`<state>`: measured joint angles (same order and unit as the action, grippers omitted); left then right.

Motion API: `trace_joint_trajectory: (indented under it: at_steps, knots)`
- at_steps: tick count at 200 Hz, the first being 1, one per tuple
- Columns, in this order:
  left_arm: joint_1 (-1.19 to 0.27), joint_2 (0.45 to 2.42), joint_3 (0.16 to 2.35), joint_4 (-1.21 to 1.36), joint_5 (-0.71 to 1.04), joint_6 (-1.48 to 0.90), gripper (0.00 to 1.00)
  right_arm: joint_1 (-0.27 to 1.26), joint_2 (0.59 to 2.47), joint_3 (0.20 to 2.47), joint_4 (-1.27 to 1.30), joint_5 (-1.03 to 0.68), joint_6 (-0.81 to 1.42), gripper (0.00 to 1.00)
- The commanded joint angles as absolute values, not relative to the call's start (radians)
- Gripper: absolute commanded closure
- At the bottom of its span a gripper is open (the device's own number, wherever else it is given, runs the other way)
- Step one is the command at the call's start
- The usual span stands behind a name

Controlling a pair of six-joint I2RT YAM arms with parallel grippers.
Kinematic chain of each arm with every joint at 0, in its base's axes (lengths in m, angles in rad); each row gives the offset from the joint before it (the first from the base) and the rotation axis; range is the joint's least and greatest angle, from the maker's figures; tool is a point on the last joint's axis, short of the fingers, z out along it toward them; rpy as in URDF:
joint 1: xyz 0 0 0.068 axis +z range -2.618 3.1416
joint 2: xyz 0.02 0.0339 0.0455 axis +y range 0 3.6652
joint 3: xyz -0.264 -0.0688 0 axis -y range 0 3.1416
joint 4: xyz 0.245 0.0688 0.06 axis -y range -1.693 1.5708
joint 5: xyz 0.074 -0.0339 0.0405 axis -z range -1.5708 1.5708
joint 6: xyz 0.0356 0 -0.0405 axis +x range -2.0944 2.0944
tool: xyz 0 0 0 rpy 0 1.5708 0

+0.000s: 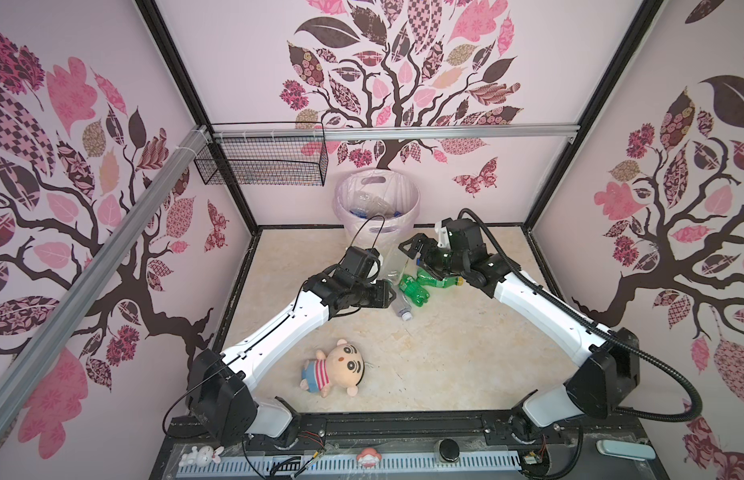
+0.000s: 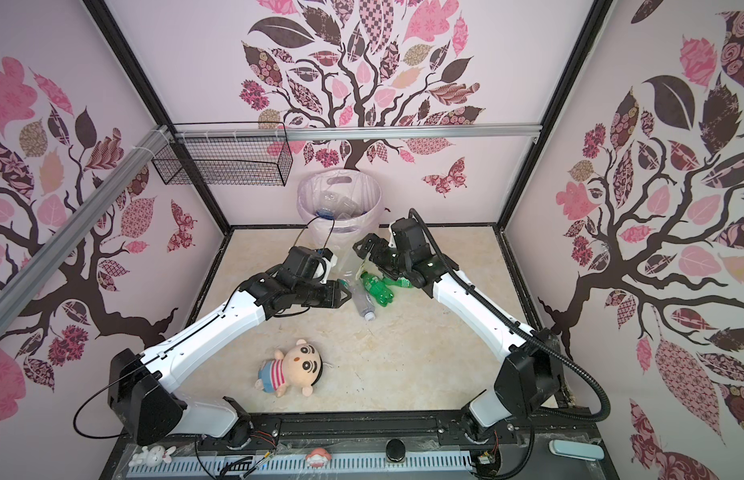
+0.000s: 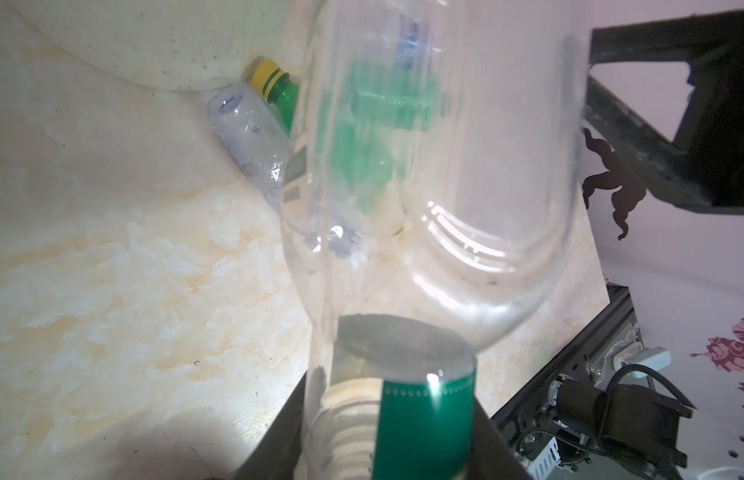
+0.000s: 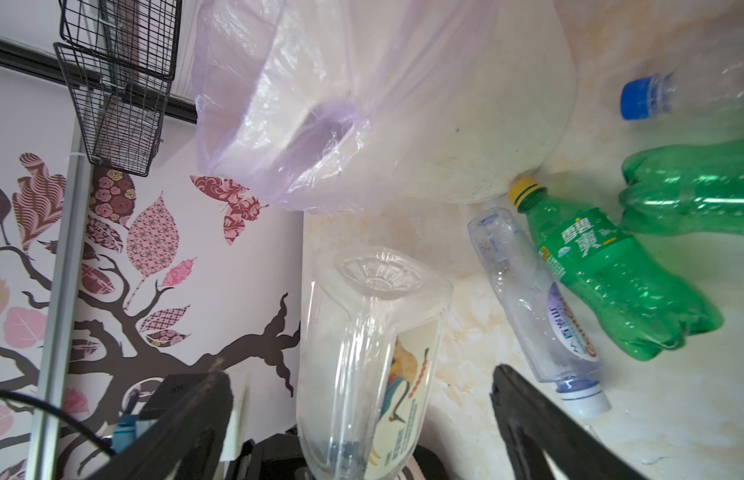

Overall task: Throw the plastic bottles in the bin
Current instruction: 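Raise the held bottle over the bin with the left gripper while the right rises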

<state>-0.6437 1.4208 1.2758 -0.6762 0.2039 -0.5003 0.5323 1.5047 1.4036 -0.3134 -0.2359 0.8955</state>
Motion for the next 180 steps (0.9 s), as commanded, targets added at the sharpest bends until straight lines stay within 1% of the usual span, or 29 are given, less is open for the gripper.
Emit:
trace_joint_trajectory:
  at_steps: [1, 37, 76, 140, 160, 180]
  knots:
    - [-0.642, 1.386, 1.352, -0.690, 0.193, -0.503, 0.85, 0.525, 1.476, 1.534, -0.433, -0.182, 0.773, 0.01]
    - [-0.637, 1.403, 1.445, -0.724, 0.131, -0.502, 0.85, 0.525, 1.539, 1.723, -0.531, -0.136, 0.635, 0.00]
    - [-0.623, 1.472, 1.576, -0.758, 0.039, -0.473, 0.85, 0.525, 1.583, 1.882, -0.610, -0.082, 0.511, 0.00]
    - [-0.601, 1.647, 1.861, -0.760, -0.093, -0.403, 0.85, 0.525, 1.564, 1.956, -0.610, -0.006, 0.418, 0.01]
    - [-0.563, 1.707, 1.975, -0.777, -0.095, -0.450, 0.85, 0.525, 1.569, 1.967, -0.599, 0.004, 0.402, 0.01]
    - [-0.515, 1.739, 2.027, -0.754, -0.097, -0.508, 0.85, 0.527, 1.582, 1.999, -0.600, 0.021, 0.381, 0.00]
